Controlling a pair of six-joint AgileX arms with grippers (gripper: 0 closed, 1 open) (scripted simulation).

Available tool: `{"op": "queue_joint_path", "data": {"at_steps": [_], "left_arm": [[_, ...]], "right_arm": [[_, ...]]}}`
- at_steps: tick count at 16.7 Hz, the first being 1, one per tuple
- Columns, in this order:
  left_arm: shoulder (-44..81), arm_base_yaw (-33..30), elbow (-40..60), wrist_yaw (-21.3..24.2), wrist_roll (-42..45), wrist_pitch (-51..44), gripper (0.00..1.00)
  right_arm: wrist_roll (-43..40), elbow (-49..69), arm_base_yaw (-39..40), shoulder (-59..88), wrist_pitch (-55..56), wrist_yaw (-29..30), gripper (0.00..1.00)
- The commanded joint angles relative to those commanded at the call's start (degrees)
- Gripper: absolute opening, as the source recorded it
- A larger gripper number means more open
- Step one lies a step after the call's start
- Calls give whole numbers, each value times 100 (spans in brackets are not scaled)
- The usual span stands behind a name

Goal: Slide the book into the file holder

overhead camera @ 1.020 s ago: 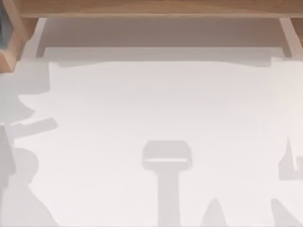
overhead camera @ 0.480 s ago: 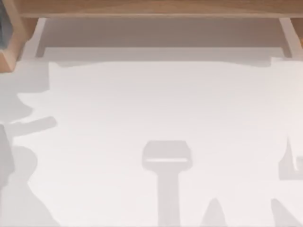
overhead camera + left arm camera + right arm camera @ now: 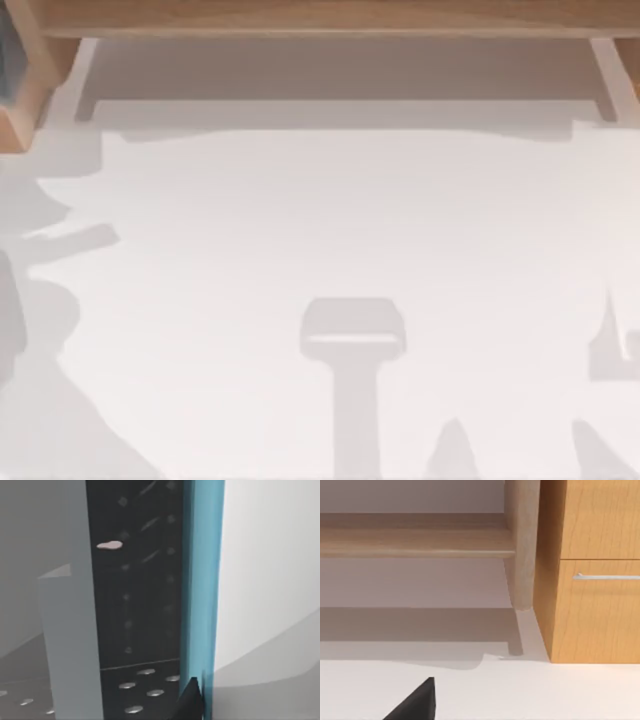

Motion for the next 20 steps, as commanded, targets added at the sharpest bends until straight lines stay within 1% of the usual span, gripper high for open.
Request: {"op": "queue_joint_path", "data": {"at_steps": [1, 14, 15, 20], "left_arm": [[0, 0, 0, 0, 0, 0, 0], [0, 0, 0, 0, 0, 0, 98], [0, 0, 0, 0, 0, 0, 100], [0, 0, 0, 0, 0, 0, 100]], "right_arm": [[0, 0, 0, 0, 0, 0, 100], [0, 0, 0, 0, 0, 0, 100], [0, 0, 0, 0, 0, 0, 100], [0, 0, 0, 0, 0, 0, 100]]}}
